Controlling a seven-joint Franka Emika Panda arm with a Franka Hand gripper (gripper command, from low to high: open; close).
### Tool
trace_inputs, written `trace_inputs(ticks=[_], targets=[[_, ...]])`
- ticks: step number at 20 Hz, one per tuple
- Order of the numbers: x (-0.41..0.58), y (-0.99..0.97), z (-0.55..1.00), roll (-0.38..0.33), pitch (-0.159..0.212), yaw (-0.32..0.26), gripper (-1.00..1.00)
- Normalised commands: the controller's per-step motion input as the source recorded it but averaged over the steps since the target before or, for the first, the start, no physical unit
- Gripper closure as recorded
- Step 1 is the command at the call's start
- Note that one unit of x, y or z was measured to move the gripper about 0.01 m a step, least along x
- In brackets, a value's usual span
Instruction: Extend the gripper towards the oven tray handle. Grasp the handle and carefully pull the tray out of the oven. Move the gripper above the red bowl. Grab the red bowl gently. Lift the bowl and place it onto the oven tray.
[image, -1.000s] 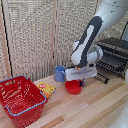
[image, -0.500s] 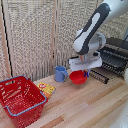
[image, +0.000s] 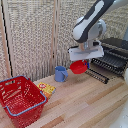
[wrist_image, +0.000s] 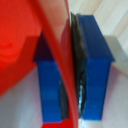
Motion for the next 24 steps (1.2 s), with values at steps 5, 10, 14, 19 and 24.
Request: trace_inputs(ticks=[5,10,14,19,24], targets=[[0.334,-0.32,0.58,-0.011,0.018,-0.25,1.0],[0.281,-0.51,0.35,0.0,-0.001,-0.211,1.0],[0.176,-0.54,0.3,0.0,0.0,-0.217,1.0],[0.009,-0.51,0.26,0.0,0.0,-0.244,1.0],[0.023,-0.57,0.13,0.0,-0.013,-0.226,1.0]])
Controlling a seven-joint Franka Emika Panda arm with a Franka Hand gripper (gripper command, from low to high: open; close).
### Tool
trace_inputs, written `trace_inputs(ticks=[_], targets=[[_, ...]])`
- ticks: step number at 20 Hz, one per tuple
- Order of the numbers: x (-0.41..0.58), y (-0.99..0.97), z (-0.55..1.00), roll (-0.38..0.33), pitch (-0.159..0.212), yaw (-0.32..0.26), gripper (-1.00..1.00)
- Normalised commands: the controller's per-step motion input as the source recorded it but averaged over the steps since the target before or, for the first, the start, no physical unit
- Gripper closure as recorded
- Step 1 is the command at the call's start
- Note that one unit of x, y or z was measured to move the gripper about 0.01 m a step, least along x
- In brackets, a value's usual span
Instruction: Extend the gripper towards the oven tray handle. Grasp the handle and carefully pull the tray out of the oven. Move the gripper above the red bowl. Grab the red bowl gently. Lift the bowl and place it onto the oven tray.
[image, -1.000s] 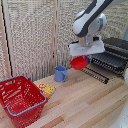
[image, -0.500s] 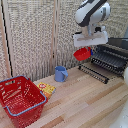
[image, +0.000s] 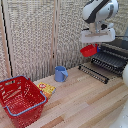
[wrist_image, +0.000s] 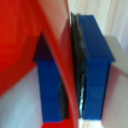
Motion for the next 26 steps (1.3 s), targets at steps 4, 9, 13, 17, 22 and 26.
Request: trace_inputs(ticks=[4,9,13,17,22,26], targets=[[0.071,-0.69,0.06,0.002,-0.036,-0.179,1.0],[0.096,-0.8,0.05,0.01,-0.037,-0.13,1.0],[0.061,-0.86,0.01,0.013,-0.018,-0.108,1.0],[0.035,-0.93,0.0,0.01,0.0,-0.087,1.0],[0.094,-0.95,0.0,0.034,0.0,-0.053,1.0],[0.346,-0.46,-0.04,0.034,0.0,-0.002,1.0]])
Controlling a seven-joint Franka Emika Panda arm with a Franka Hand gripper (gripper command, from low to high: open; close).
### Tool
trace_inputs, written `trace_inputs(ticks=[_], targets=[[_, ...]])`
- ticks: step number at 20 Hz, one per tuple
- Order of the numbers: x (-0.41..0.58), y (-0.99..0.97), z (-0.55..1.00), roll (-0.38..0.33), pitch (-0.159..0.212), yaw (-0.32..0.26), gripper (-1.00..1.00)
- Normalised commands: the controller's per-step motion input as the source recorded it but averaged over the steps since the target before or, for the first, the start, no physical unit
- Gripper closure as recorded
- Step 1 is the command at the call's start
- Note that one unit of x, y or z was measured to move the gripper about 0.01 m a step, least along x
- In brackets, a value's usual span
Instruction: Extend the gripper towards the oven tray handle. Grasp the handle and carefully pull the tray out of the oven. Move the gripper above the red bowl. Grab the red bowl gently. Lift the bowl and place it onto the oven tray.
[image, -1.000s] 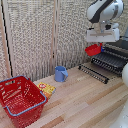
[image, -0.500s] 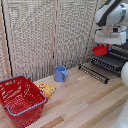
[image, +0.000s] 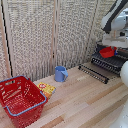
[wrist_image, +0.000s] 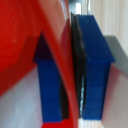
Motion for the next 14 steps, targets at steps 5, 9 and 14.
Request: trace_inputs(ticks=[5,9,14], targets=[[0.182,-0.03,-0.09,0.008,-0.02,-0.012,1.0],[0.031,0.09,0.06,-0.016,-0.027,-0.058,-1.0],[0.189,0.0,0.33,-0.001,0.002,-0.018,-1.0]])
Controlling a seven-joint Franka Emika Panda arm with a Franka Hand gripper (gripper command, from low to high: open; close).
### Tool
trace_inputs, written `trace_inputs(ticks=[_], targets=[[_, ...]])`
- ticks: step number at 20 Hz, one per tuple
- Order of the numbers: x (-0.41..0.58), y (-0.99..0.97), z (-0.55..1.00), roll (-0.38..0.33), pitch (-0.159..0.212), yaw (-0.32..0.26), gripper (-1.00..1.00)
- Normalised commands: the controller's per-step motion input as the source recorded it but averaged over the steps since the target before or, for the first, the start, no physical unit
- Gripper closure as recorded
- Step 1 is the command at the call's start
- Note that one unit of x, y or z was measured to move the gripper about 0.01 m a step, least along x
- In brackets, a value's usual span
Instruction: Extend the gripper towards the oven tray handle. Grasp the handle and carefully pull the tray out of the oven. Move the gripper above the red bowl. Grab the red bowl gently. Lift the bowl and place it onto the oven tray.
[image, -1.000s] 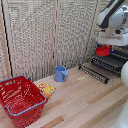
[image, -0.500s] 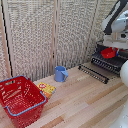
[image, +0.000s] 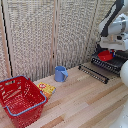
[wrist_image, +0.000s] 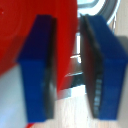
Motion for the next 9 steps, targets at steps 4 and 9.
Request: trace_inputs(ticks=[4,9], targets=[[0.21,0.0,0.38,-0.001,0.025,-0.008,-1.0],[0.214,0.02,0.57,0.004,0.003,-0.097,-1.0]])
